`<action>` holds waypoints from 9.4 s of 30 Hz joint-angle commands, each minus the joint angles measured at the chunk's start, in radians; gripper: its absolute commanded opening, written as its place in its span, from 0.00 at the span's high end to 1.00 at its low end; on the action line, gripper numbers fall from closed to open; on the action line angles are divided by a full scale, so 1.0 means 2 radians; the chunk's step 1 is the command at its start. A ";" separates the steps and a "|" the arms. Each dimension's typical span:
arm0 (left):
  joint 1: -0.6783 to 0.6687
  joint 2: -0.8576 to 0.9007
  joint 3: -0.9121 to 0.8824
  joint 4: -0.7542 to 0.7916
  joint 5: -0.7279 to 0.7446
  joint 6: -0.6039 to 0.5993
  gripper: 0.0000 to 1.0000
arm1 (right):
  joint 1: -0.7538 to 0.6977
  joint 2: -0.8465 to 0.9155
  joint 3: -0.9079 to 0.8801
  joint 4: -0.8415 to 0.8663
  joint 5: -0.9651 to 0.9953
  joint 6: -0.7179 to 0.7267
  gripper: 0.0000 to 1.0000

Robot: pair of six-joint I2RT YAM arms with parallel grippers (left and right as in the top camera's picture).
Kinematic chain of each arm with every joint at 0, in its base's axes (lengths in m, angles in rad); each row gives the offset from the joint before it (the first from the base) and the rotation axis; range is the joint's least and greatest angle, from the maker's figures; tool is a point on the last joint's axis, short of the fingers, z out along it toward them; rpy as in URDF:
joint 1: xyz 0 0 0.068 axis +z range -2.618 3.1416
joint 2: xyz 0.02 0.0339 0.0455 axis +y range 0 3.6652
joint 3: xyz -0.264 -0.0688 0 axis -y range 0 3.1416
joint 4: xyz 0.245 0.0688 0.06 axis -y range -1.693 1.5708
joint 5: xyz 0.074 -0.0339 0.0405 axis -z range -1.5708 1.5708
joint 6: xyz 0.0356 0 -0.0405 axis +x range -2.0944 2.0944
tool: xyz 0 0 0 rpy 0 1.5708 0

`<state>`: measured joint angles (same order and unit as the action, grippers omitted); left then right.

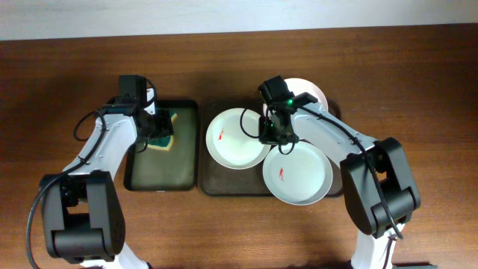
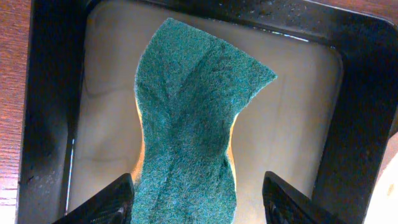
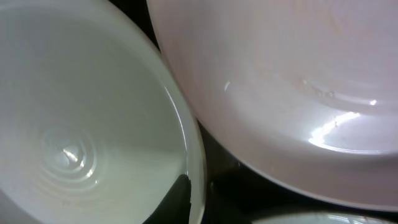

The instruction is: Clean dirty plates on tray and stack at the side

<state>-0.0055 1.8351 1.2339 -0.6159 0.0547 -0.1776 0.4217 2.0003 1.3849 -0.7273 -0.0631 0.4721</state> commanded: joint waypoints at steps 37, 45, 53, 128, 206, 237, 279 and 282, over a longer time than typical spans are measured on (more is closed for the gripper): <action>-0.021 0.104 0.087 -0.039 -0.059 -0.001 1.00 | 0.005 0.003 -0.014 0.006 -0.006 -0.002 0.96; -0.027 -0.046 0.098 -0.091 -0.035 -0.001 1.00 | 0.005 0.003 -0.014 0.001 -0.006 -0.002 0.96; -0.092 -0.181 0.098 -0.089 -0.154 -0.001 1.00 | 0.005 0.003 -0.014 -0.003 -0.008 -0.002 0.96; -0.221 0.287 0.299 -0.210 0.051 -0.050 1.00 | -0.045 0.003 -0.014 -0.012 -0.072 -0.028 0.96; -0.013 -0.127 0.078 -0.091 -0.119 -0.061 0.00 | -0.044 0.003 -0.015 -0.008 -0.084 -0.028 0.85; 0.024 -0.171 0.079 -0.086 -0.118 -0.061 0.01 | -0.053 -0.046 0.067 -0.060 -0.202 -0.026 0.96; 0.024 -0.171 0.079 -0.085 -0.118 -0.061 0.01 | 0.297 -0.046 0.168 0.104 0.550 -0.116 0.96; 0.024 -0.171 0.079 -0.086 -0.118 -0.061 0.01 | 0.297 -0.046 0.168 0.104 0.548 -0.114 0.96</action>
<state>0.0406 1.4883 1.3914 -0.7860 -0.1768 -0.2996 1.0119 1.9324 1.6966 -0.5228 1.0023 0.2359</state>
